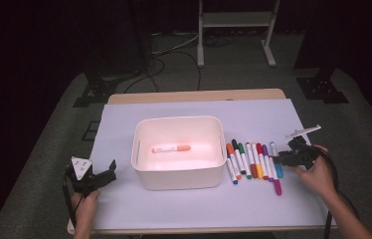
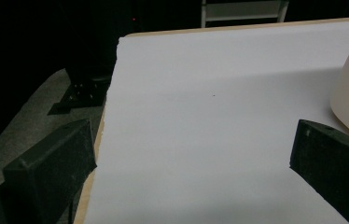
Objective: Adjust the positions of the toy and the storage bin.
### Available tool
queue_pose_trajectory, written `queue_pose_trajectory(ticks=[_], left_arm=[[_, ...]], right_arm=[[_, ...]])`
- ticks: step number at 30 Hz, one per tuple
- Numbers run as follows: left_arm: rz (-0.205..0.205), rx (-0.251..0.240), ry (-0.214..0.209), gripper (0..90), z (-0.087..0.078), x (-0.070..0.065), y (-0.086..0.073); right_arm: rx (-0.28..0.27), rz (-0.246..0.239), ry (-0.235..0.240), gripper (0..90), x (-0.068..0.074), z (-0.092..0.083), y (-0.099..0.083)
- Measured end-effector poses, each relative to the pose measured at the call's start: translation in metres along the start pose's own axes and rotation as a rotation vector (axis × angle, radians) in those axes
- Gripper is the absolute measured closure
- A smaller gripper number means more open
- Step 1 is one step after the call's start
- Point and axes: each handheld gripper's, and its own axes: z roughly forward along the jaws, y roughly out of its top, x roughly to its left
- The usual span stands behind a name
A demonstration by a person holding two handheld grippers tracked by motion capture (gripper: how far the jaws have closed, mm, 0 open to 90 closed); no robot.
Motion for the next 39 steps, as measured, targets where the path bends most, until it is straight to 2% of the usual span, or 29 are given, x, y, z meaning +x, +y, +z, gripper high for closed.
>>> queue_pose_trajectory(ticks=[3,8,11,14,16,20,23,27,32,39], left_arm=[[0.001,0.004,-0.001,0.0,0.000,0.000,0.000],[0.002,0.003,0.000,0.0,0.000,0.000,0.000],[0.002,0.002,0.001,0.0,0.000,-0.001,0.000],[0.000,0.002,0.001,0.0,0.000,-0.001,0.000],[0.000,0.000,0.001,0.0,0.000,-0.001,0.000],[0.000,0.001,0.001,0.0,0.000,-0.001,0.000],[0.002,0.003,0.001,0.0,0.000,0.000,0.000],[0.003,0.005,0.001,0.0,0.000,0.000,0.000],[0.003,0.001,0.003,0.0,0.000,-0.001,0.000],[0.001,0.002,0.001,0.0,0.000,-0.001,0.000]], right_arm=[[0.005,0.009,-0.020,60.6,-0.003,-0.002,-0.003],[0.016,0.017,-0.096,62.5,-0.010,-0.008,-0.012],[0.024,0.016,-0.133,63.2,-0.013,-0.005,-0.016],[0.020,0.017,-0.136,66.5,-0.013,-0.006,-0.016],[0.021,0.016,-0.136,74.8,-0.013,-0.006,-0.016],[0.026,0.033,-0.135,75.7,-0.013,-0.007,-0.016],[0.023,0.049,-0.111,75.8,-0.014,-0.011,-0.018],[-0.019,0.054,-0.039,75.8,-0.010,-0.026,-0.020],[-0.054,0.026,0.048,75.7,0.006,-0.048,-0.013],[-0.107,-0.035,0.160,75.7,0.036,-0.075,0.005]])
